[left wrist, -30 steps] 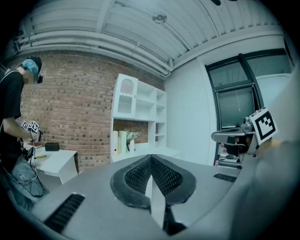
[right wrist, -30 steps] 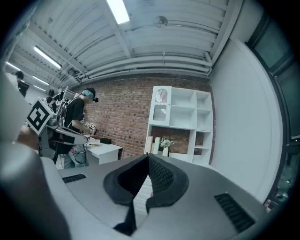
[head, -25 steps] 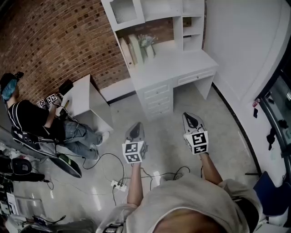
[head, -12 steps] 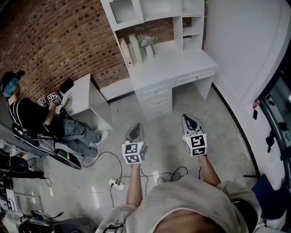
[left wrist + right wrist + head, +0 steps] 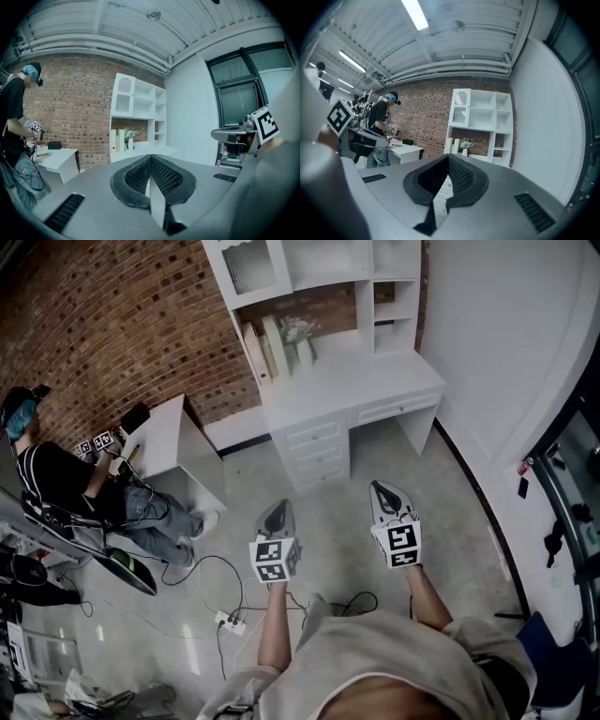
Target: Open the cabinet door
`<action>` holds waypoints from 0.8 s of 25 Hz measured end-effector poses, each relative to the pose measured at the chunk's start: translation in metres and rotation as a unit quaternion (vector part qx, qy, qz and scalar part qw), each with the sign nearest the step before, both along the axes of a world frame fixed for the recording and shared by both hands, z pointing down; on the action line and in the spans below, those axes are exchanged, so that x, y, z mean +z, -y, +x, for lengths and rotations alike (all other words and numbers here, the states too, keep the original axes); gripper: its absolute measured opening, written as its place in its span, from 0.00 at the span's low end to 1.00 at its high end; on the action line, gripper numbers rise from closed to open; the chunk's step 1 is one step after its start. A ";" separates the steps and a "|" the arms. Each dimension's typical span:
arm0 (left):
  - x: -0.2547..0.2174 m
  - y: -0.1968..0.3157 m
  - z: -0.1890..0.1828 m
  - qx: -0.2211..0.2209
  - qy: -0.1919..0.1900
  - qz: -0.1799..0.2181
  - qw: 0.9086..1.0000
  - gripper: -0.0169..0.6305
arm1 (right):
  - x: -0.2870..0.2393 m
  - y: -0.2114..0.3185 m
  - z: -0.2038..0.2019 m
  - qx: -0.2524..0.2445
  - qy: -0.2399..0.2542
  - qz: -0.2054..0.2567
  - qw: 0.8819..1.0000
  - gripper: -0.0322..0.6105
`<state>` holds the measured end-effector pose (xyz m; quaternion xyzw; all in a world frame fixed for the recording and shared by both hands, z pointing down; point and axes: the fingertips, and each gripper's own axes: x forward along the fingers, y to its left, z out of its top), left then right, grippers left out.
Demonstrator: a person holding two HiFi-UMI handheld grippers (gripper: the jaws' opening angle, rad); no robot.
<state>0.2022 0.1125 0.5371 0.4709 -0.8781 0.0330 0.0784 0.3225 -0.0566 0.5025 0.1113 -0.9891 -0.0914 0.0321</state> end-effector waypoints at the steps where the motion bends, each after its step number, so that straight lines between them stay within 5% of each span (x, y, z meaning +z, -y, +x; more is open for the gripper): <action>1: 0.001 0.003 -0.001 -0.001 -0.001 0.001 1.000 0.07 | 0.003 0.004 -0.001 0.000 -0.001 0.001 1.000 0.07; 10: 0.006 0.034 -0.030 0.007 -0.002 -0.003 1.000 0.07 | 0.014 0.030 -0.031 0.005 -0.007 -0.008 1.000 0.07; 20: 0.007 0.088 -0.118 0.028 0.002 0.009 1.000 0.07 | 0.008 0.072 -0.116 0.015 -0.004 0.005 1.000 0.07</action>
